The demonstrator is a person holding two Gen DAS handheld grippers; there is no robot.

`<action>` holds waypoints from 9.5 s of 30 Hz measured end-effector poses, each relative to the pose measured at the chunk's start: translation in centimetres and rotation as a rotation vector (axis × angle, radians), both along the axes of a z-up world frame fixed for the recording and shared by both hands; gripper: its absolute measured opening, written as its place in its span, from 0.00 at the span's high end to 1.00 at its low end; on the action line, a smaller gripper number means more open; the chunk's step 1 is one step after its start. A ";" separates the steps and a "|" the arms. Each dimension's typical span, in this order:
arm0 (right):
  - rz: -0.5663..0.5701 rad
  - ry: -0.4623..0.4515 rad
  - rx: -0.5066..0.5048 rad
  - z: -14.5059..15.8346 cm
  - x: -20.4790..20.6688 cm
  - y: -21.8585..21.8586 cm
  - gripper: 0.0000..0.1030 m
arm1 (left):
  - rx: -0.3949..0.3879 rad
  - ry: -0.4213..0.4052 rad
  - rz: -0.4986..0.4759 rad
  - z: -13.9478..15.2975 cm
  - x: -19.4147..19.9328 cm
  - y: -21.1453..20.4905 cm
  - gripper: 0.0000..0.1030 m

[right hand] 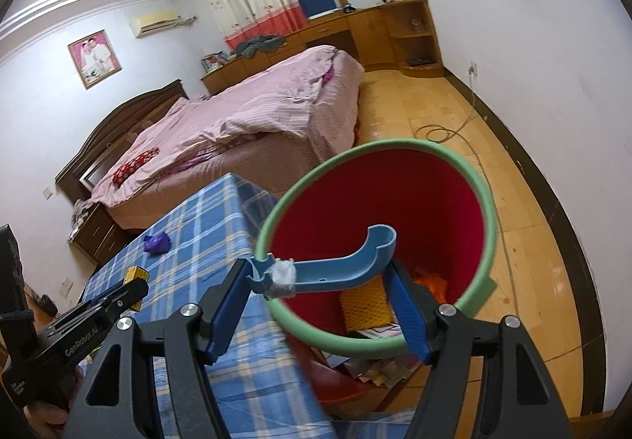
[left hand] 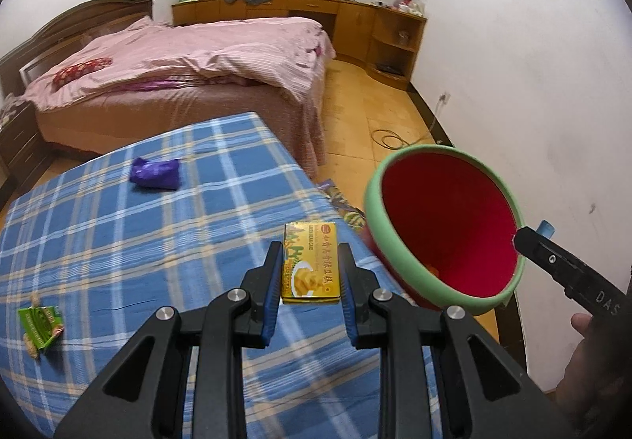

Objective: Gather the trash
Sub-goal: 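Carry both items over the red bucket and open the left tool to drop the box, then open the right tool to drop the blue inhaler into the bucket, then move the left tool from the bucket to the green mosquito-coil box, then close the left tool on the green box and a peanut, then grasp the purple plastic bag with the right tool while the left tool holds the box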

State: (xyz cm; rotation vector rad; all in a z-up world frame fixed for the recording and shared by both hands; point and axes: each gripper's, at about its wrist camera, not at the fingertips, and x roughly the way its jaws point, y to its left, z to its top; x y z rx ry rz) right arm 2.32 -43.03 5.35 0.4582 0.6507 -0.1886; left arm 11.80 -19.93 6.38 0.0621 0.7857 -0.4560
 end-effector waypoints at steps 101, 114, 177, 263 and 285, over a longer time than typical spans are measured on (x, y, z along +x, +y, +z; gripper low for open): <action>-0.076 0.023 0.083 -2.7 1.5 -6.4 0.15 | -0.007 0.018 -0.089 -2.1 2.3 -6.9 0.36; -0.045 0.000 0.074 -1.9 0.4 -3.5 0.06 | 0.002 -0.011 0.018 -1.5 0.9 -1.3 0.23; 0.272 0.105 -0.012 -3.7 2.8 15.5 0.04 | 0.115 0.120 0.467 -8.3 2.7 25.9 0.25; 0.253 0.248 -0.211 -7.1 30.5 29.5 0.26 | 0.006 0.125 0.601 -7.7 17.6 28.2 0.38; 0.342 0.199 -0.099 -5.1 26.5 26.7 0.42 | -0.036 0.103 0.550 -6.4 16.6 27.7 0.38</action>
